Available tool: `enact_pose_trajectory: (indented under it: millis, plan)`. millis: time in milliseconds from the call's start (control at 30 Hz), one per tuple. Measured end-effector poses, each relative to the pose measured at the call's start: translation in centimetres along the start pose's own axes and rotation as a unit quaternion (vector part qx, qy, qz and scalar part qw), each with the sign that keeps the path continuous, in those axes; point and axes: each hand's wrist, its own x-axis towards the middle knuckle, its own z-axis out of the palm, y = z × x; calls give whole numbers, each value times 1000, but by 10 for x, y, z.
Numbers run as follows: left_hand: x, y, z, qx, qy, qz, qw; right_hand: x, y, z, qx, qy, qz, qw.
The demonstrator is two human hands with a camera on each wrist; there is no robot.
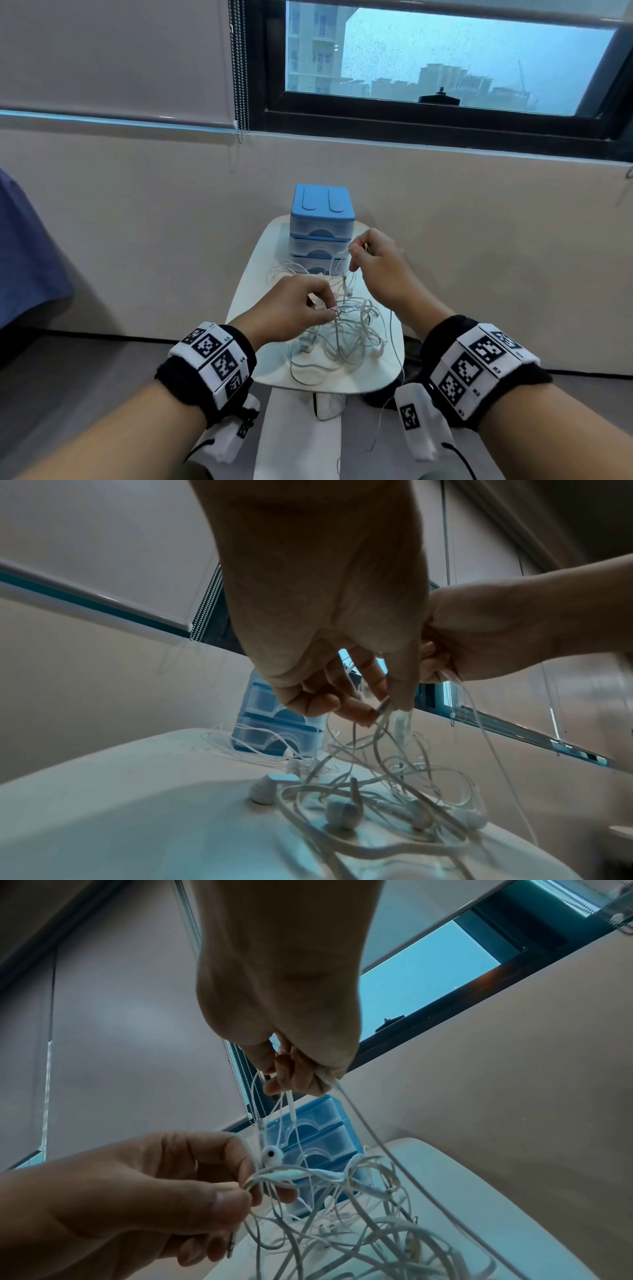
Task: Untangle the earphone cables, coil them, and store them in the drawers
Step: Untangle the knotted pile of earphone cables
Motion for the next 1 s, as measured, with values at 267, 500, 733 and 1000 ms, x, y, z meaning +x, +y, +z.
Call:
enact_pose_trajectory:
  millis: [267,500,733,1000]
  plan:
    - [-2,1,1,-30,-56,14,998,2,4,3,18,-22,21,999]
    - [-2,-2,0,-34,-49,-5,998,-2,12,4,15,-70,53,996]
    - [0,-1,-2,-7,-7,-41,999,2,9,3,26,-42,49,998]
    - [2,1,-5,-80,0,-62,995,4,1,1,120,-56,52,990]
